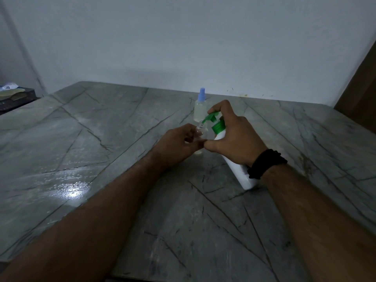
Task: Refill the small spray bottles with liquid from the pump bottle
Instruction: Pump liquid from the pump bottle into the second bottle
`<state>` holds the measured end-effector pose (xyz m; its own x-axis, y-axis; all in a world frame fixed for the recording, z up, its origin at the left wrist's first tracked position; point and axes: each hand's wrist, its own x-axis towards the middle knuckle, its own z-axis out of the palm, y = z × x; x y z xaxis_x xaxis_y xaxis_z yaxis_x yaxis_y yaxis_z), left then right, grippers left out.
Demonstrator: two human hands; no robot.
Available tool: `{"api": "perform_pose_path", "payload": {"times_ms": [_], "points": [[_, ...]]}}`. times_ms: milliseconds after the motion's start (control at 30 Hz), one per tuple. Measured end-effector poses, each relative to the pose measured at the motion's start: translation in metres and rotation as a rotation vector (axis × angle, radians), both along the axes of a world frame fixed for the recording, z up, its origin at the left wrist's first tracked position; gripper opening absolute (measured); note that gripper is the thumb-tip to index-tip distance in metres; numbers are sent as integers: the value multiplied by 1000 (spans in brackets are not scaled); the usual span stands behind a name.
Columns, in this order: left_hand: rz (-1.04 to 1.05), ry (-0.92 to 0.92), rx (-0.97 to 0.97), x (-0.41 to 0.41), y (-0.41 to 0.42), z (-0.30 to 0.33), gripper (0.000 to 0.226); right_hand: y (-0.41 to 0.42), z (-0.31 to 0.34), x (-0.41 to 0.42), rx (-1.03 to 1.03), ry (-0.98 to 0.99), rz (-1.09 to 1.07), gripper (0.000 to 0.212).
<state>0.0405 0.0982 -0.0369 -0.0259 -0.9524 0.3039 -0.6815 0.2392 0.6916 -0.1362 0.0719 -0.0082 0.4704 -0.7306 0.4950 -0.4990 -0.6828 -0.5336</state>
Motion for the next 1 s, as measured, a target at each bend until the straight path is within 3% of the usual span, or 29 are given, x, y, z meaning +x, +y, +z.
{"api": "perform_pose_path", "payload": {"times_ms": [1000], "points": [[30,-9,23,-5,6,6,40,-3,-3,-1,-32,-9,-1,72]]}}
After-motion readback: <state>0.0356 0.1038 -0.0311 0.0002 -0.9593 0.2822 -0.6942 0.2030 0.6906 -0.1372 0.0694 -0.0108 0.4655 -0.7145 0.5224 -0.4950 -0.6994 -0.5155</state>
